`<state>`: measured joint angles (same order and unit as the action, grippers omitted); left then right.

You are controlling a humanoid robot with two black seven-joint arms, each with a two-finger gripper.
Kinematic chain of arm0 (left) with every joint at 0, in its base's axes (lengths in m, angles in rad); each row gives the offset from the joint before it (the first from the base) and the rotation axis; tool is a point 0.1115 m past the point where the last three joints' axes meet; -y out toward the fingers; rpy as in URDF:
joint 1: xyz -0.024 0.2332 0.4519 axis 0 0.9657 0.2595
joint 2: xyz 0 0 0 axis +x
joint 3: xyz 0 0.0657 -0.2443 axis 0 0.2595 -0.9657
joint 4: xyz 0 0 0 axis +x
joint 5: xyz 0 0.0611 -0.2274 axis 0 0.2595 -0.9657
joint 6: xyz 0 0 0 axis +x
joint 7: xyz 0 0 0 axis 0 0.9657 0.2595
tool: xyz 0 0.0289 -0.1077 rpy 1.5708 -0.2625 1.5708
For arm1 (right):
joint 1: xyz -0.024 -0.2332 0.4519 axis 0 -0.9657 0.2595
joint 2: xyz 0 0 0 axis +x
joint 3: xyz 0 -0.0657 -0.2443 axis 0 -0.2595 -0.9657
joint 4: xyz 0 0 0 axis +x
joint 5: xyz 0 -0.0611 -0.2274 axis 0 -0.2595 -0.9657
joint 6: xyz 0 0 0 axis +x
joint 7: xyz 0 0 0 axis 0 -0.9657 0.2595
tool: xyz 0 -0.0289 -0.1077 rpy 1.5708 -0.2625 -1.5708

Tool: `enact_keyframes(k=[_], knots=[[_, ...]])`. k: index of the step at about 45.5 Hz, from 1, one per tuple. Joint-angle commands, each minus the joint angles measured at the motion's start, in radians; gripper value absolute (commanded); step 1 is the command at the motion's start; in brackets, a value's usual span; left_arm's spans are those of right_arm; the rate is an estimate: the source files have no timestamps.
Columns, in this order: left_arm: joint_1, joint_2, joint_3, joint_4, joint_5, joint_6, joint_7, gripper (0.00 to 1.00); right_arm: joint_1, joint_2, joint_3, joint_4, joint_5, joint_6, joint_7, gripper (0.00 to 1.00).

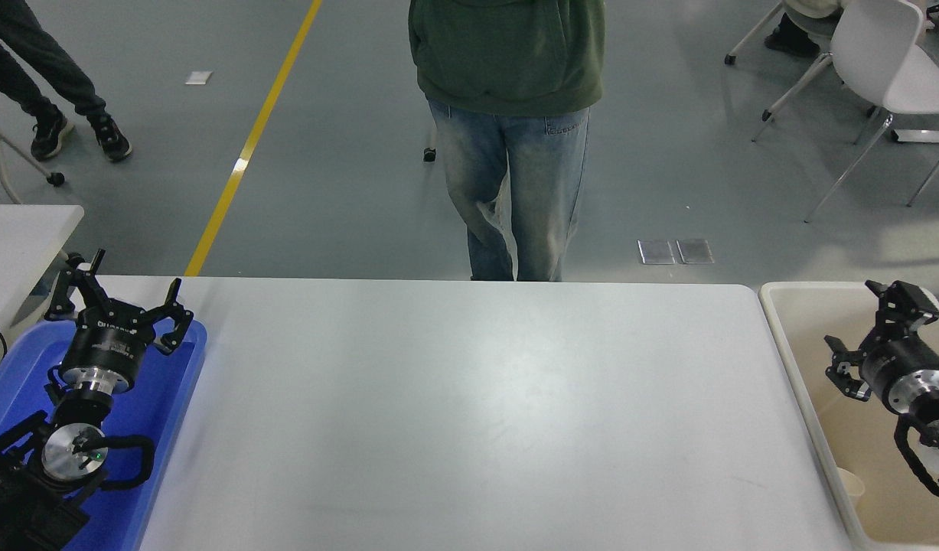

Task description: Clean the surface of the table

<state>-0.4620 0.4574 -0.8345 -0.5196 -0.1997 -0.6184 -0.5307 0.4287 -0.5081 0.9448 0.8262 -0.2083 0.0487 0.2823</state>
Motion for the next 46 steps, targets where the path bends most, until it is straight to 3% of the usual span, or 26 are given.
enact_keyframes(k=[1, 8, 21, 46], knots=[[0.000, 0.000, 0.000, 0.000, 0.000, -0.001, 0.000, 1.00, -0.019, 0.152, 0.092, 0.113, 0.000, 0.003, 0.064, 1.00], [0.000, 0.000, 0.000, 0.001, 0.000, -0.001, 0.000, 1.00, -0.015, 0.235, 0.100, 0.103, -0.016, 0.005, 0.123, 1.00], [-0.001, 0.001, 0.000, 0.000, 0.002, -0.001, 0.001, 1.00, 0.004, 0.263, 0.088, -0.016, -0.016, 0.005, 0.185, 1.00], [-0.001, 0.001, 0.000, 0.000, 0.002, -0.001, 0.001, 1.00, 0.016, 0.261, 0.042, -0.091, -0.118, 0.002, 0.212, 1.00]])
